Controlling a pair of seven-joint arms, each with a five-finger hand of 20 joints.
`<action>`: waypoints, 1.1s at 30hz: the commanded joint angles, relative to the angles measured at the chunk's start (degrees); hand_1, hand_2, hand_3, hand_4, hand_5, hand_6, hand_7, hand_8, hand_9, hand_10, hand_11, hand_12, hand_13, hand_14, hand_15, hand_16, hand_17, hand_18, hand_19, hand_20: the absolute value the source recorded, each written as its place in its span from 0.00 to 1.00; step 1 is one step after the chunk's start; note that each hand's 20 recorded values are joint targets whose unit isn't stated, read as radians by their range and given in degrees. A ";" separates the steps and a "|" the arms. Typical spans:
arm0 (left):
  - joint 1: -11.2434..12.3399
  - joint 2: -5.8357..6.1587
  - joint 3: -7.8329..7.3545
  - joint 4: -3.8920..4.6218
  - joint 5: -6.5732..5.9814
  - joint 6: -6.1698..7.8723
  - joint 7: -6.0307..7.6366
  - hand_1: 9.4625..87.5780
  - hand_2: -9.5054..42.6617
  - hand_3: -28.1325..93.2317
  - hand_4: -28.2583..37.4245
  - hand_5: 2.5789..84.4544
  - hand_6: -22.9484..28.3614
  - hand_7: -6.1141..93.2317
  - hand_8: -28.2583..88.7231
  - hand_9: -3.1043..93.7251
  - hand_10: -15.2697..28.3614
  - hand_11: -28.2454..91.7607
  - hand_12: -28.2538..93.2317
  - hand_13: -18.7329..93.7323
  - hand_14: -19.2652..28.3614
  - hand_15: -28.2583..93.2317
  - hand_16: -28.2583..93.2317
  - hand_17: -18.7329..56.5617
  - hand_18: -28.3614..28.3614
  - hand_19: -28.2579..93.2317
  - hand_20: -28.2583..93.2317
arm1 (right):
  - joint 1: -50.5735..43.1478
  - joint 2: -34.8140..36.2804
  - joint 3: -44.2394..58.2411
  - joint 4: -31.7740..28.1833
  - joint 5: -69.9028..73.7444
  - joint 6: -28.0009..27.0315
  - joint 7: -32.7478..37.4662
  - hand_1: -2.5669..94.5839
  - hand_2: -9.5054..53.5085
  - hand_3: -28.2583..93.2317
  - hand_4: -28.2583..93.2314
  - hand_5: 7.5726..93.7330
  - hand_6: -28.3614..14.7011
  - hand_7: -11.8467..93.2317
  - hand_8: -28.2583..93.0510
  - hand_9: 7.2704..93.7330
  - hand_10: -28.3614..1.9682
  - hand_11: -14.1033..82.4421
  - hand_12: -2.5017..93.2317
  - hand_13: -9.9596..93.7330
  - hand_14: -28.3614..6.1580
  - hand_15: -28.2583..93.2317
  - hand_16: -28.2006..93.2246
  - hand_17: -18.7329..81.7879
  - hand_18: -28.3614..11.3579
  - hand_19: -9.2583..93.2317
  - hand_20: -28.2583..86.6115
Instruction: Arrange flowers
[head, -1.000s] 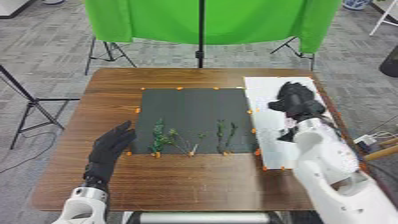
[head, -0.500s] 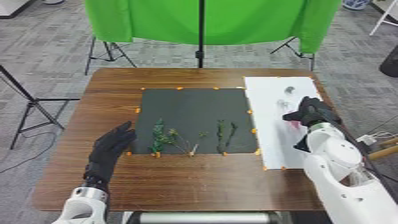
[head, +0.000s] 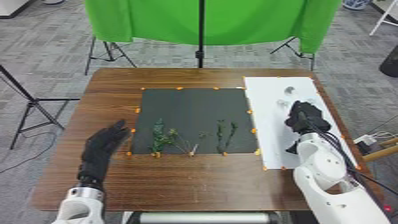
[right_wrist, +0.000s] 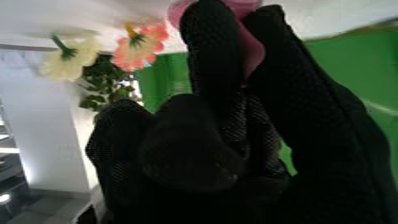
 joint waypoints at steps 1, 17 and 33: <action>2.34 -0.63 -2.94 -0.03 -3.34 5.91 3.85 0.16 0.16 0.78 0.05 0.51 0.52 0.13 0.19 0.49 0.63 0.35 0.35 0.46 0.69 0.31 0.26 0.36 0.70 0.27 0.40 | 7.61 3.79 -5.64 -9.00 3.88 3.78 -5.34 0.66 0.00 0.68 0.18 0.85 0.58 0.30 0.37 0.98 0.61 0.36 0.43 1.00 0.79 0.76 0.52 0.90 0.48 1.00 0.80; 1.05 -0.74 -0.31 0.16 -5.30 8.64 4.90 0.06 0.38 0.75 0.00 0.49 0.52 0.13 0.19 0.49 0.63 0.34 0.34 0.46 0.69 0.31 0.25 0.35 0.69 0.26 0.40 | 33.97 -16.40 -35.96 7.06 -1.01 -7.27 -33.46 0.63 0.00 0.71 0.15 0.82 0.64 0.33 0.35 0.96 0.62 0.35 0.45 0.98 0.80 0.78 0.53 0.88 0.47 1.00 0.84; 0.46 -0.01 0.64 0.06 -5.42 7.91 5.26 0.05 0.42 0.75 0.00 0.49 0.52 0.13 0.19 0.49 0.64 0.34 0.34 0.46 0.69 0.31 0.25 0.35 0.69 0.26 0.39 | 30.19 -26.01 -33.72 18.07 -17.02 -12.88 -39.88 0.60 0.00 0.72 0.13 0.79 0.69 0.36 0.32 0.95 0.62 0.35 0.46 0.96 0.79 0.79 0.53 0.86 0.46 1.00 0.84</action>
